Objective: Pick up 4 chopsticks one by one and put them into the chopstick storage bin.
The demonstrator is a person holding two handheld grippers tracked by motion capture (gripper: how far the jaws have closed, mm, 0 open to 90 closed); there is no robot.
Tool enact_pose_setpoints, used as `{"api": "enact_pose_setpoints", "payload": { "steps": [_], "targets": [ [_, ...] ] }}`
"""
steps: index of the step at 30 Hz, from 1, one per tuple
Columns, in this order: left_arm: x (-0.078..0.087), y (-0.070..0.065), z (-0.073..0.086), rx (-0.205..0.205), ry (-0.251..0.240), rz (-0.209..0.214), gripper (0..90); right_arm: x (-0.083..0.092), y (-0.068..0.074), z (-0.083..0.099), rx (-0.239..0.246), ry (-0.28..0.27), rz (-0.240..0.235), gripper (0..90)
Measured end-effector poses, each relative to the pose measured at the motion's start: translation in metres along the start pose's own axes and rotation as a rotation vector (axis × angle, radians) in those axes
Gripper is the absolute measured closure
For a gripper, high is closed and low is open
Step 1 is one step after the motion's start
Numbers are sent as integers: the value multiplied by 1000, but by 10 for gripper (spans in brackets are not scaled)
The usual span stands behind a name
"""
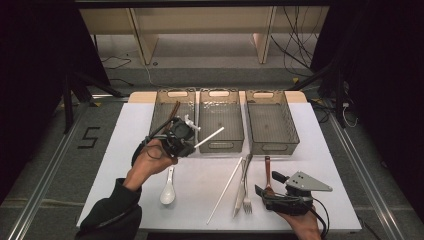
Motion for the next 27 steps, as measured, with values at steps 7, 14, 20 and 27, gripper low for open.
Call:
{"api": "enact_pose_setpoints", "payload": {
  "steps": [7, 14, 20, 27],
  "targets": [
    [6, 48, -6, 95, -30, -52, 848, 1, -1, 0, -3, 0, 1, 245],
    [6, 94, -7, 183, -66, -88, 847, 1, -1, 0, -4, 0, 1, 245],
    [5, 116, -12, 225, -87, -101, 847, 1, -1, 0, -5, 1, 0, 245],
    [-4, 135, -18, 267, -94, -109, 847, 1, -1, 0, -4, -3, -2, 245]
  ]
}}
Point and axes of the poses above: each handheld gripper's, and its own axes: x roughly backward along the jaws, z roughly out of its underside, y roughly to its left, the point moved 3 cm from there along -x, roughly forward along the jaws, and after that the axes turned 13 degrees about z, right-handed, at the moved point
